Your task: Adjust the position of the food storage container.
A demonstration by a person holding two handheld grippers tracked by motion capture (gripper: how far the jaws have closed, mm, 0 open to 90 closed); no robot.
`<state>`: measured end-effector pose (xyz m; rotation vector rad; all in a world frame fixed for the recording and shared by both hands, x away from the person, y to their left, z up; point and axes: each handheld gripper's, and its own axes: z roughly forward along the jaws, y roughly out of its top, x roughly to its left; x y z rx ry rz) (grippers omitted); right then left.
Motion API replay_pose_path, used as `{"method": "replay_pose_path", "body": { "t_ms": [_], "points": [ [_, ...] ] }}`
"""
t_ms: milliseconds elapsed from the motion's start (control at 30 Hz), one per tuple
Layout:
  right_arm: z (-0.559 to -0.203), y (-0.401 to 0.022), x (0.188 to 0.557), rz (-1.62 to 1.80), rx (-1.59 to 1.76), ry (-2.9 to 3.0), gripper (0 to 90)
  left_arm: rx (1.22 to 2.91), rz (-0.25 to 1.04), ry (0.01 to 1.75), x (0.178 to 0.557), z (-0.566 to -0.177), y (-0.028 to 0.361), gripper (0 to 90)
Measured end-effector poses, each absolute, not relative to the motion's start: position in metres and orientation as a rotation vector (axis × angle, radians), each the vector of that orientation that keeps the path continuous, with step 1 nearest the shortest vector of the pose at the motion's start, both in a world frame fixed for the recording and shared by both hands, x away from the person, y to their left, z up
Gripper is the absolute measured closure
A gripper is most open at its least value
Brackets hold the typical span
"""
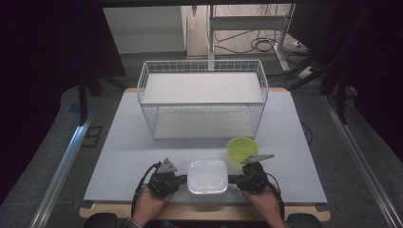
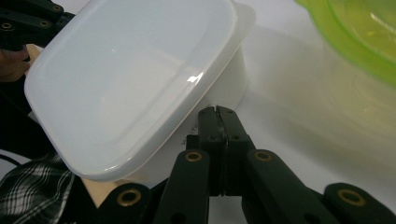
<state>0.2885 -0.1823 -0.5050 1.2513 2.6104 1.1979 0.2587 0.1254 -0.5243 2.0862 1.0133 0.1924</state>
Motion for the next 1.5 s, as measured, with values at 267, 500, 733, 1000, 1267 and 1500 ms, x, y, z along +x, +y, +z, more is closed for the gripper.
{"method": "replay_pose_path", "body": {
  "t_ms": [267,500,733,1000,1267,1500],
  "points": [
    [-0.505,-0.165,0.309,1.176,1.195,2.616,89.6,2.047,0.192,1.06,0.274,-0.524,0.14,85.8],
    [-0.487,-0.178,0.299,1.216,1.159,2.582,89.5,2.012,0.236,1.085,0.269,-0.52,0.156,76.9],
    [-0.46,-0.173,0.321,1.268,1.114,2.496,89.6,2.005,0.257,1.11,0.264,-0.52,0.168,60.5],
    [-0.475,-0.147,0.364,1.115,1.1,2.521,89.5,2.035,0.281,1.099,0.263,-0.525,0.17,45.4],
    [-0.478,-0.17,0.362,1.095,1.151,2.491,89.6,2.03,0.258,1.101,0.263,-0.526,0.168,45.1],
    [-0.477,-0.205,0.362,1.087,1.233,2.428,89.5,2.038,0.256,1.105,0.264,-0.527,0.168,44.5]
  ]
}}
